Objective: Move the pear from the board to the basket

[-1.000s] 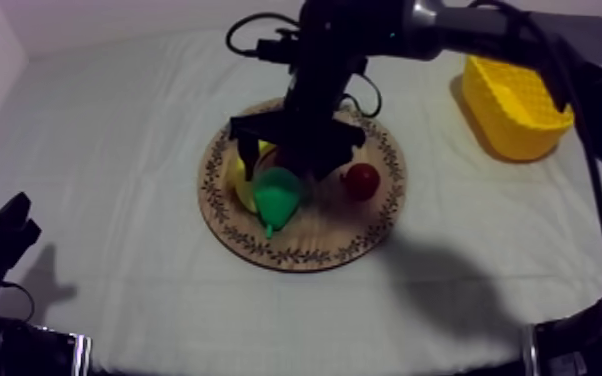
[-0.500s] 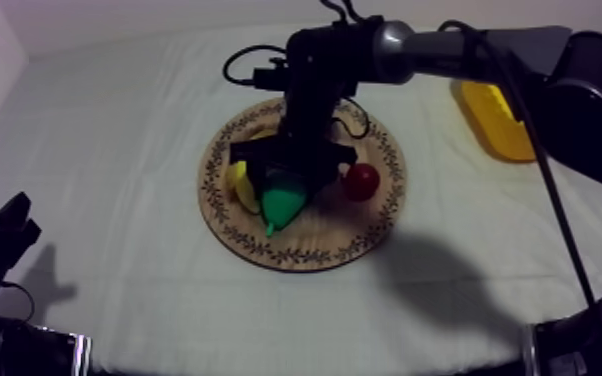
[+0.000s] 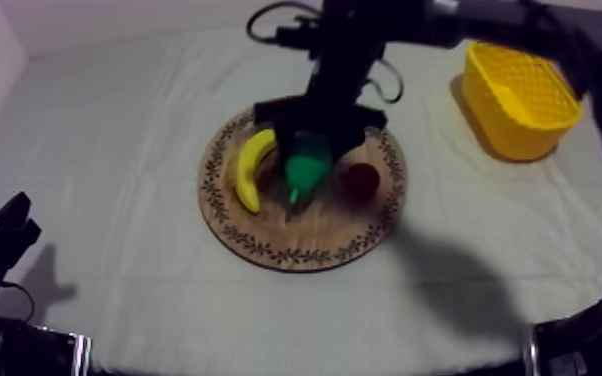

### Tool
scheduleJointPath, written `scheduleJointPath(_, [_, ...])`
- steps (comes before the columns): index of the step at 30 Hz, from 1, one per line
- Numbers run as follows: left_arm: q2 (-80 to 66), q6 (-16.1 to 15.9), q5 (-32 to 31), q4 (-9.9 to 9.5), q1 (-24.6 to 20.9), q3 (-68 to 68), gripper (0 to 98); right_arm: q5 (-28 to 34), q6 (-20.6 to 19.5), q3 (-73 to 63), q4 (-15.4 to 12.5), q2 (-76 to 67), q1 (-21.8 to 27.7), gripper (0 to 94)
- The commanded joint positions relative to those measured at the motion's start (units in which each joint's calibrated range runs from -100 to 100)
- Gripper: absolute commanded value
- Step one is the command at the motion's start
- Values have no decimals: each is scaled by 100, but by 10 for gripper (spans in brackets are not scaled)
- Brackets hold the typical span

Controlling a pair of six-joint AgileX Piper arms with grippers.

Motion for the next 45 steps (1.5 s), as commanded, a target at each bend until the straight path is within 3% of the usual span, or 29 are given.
scheduleJointPath(1, [-2, 0, 1, -1, 0, -5, 1, 58, 26, 37, 94, -745, 182, 321])
scheduleJointPath(11, [-2, 0, 1, -1, 0, -5, 1, -1, 227, 180, 632, -2169, 1412, 334])
scheduleJointPath(23, [-2, 0, 1, -1, 0, -5, 1, -595, 365, 329, 966, -2064, 2724, 347])
scheduleJointPath(30, [-2, 0, 1, -1, 0, -5, 1, -998, 244, 536, 1182, -1690, 2986, 398])
scheduleJointPath(35, [-2, 0, 1, -1, 0, -5, 1, -1246, 131, 877, 1315, -1672, 3023, 606])
scheduleJointPath(38, [-2, 0, 1, -1, 0, -5, 1, -1350, 107, 1108, 1365, -1807, 2994, 684])
scheduleJointPath(45, [-2, 0, 1, -1, 0, -5, 1, -1761, 98, 1914, 1477, -2740, 2878, 691])
